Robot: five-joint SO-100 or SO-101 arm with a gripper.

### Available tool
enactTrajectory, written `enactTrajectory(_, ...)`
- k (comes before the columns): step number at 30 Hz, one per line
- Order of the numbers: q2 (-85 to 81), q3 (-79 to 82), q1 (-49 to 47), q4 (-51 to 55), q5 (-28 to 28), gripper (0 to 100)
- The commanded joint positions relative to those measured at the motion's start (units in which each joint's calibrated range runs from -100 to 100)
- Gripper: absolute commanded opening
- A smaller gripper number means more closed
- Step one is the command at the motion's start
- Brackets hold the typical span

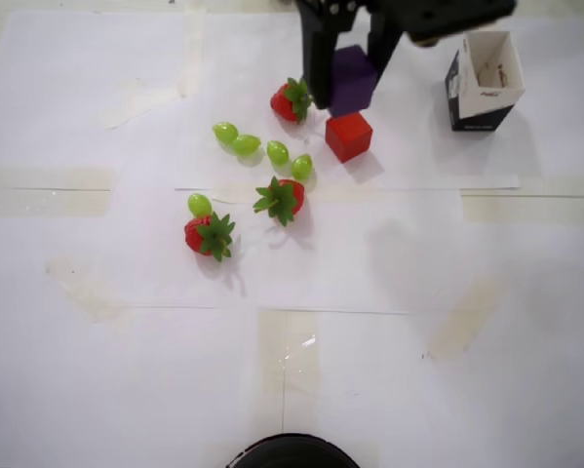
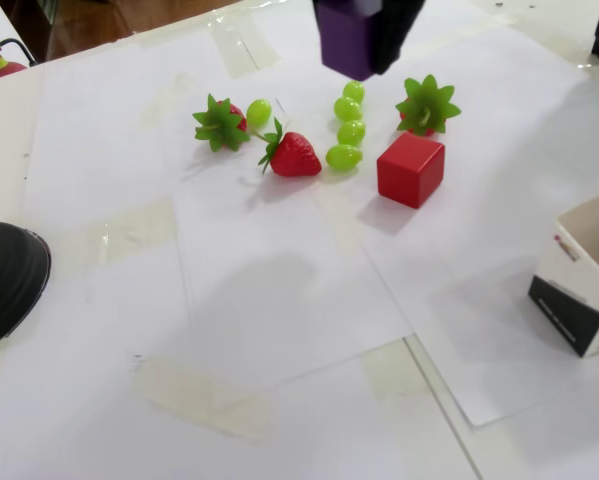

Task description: Put the purple cube on top of the red cube

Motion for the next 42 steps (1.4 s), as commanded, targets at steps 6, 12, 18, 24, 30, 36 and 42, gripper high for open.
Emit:
enactTrajectory(6, -7.8, 11.8, -2.8, -3.6, -1.3, 4)
enactTrajectory(12, -8.6, 18.6, -2.6, -9.9, -1.0, 4)
enactTrajectory(18, -8.3, 21.4, -2.0, -13.4, -0.5, 4)
enactTrajectory(24, -7.6, 22.5, -1.2, -14.6, -0.3, 4)
enactTrajectory(30, -7.5, 24.8, -0.7, -16.1, -0.2, 4)
enactTrajectory(36, -7.0, 25.6, -0.5, -17.2, -0.2, 4)
enactTrajectory(42, -6.8, 26.9, -0.5, -18.2, -0.5, 4)
